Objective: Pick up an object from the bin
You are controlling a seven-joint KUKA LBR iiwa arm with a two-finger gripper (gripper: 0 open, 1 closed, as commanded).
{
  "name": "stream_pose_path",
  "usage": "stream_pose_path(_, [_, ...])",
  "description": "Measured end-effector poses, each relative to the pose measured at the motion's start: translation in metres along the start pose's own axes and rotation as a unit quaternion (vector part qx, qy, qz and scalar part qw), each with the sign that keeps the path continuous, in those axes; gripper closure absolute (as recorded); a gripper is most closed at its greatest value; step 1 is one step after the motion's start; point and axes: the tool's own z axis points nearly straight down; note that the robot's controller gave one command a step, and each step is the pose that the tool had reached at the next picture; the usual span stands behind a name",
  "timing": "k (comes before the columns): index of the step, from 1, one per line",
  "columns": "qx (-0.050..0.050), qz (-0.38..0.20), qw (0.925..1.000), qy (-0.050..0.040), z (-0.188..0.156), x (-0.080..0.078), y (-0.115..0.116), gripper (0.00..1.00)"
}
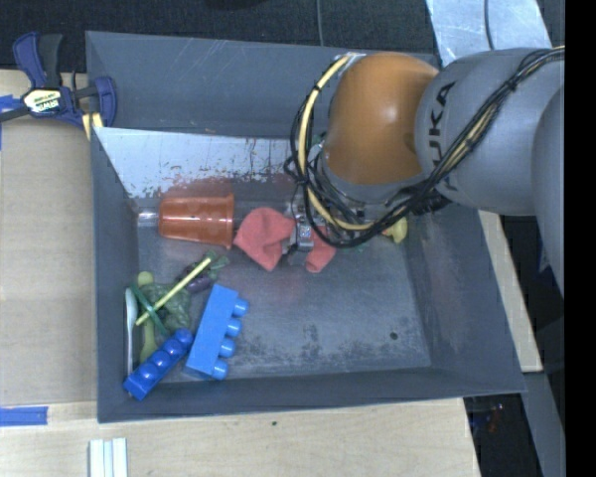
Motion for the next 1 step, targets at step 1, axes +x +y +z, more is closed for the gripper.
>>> stream_pose_path(1, [0.000,0.000,1.0000,0.0007,-0.0379,-0.0005,-0.0001,1.00])
